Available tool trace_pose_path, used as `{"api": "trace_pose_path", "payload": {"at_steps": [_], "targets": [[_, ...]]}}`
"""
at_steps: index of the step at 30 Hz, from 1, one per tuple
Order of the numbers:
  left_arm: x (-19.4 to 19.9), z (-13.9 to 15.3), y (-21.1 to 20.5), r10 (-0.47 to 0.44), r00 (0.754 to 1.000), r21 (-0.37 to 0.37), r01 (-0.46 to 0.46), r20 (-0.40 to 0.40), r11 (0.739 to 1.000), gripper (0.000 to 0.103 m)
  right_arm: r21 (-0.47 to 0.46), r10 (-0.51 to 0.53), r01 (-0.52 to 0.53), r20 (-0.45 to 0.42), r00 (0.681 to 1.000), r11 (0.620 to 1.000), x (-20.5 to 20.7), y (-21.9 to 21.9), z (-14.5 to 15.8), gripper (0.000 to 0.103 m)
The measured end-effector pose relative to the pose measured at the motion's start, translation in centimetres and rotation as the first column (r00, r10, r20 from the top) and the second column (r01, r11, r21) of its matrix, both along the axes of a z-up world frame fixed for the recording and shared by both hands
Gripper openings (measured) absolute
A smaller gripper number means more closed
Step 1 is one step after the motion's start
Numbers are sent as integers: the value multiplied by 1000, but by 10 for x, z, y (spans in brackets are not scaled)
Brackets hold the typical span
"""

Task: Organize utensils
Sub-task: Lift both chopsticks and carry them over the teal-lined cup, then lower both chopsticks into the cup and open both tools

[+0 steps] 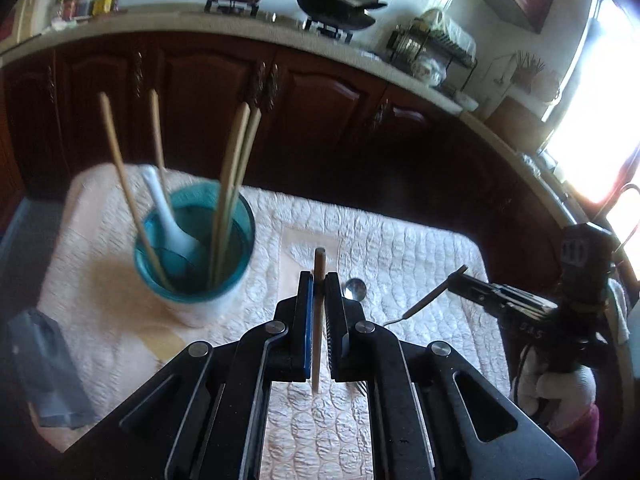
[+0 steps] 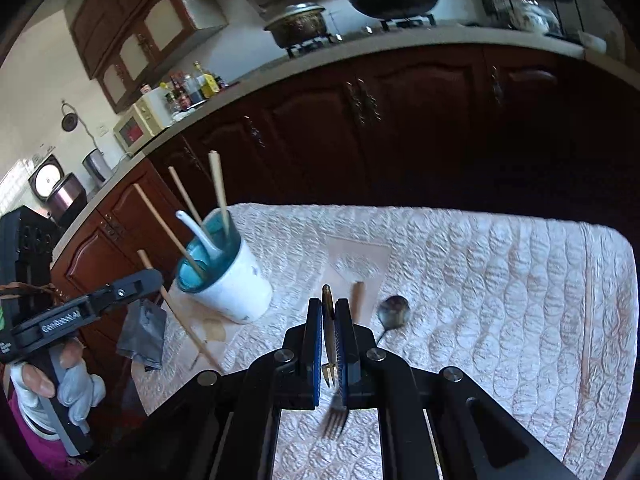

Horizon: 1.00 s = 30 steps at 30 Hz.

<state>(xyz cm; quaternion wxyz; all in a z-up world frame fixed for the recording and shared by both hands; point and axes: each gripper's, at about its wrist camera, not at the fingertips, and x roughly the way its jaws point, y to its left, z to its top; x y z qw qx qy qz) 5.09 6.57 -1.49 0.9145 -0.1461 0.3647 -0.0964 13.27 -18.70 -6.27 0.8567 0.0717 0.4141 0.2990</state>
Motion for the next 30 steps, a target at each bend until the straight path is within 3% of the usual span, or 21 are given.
{"api": "trace_pose_path", "payload": {"at_steps": [12,17,24,30], "targets": [[-26,82,46,67,985,35,-74,159,997,4,-9,102,-102,103,989,995,-1,49,51,6],[-29,104,66,102,973,52,-115,208,992,4,-2,141,-142,141,980,990,4,75,72,6],[-24,107,92,160,961,74,-181,227,981,4,-17,195,-195,166,967,981,19,121,90,6],[-15,92,105,199,957,93,-222,211,971,4,-51,237,-232,155,959,971,32,159,85,6]]}}
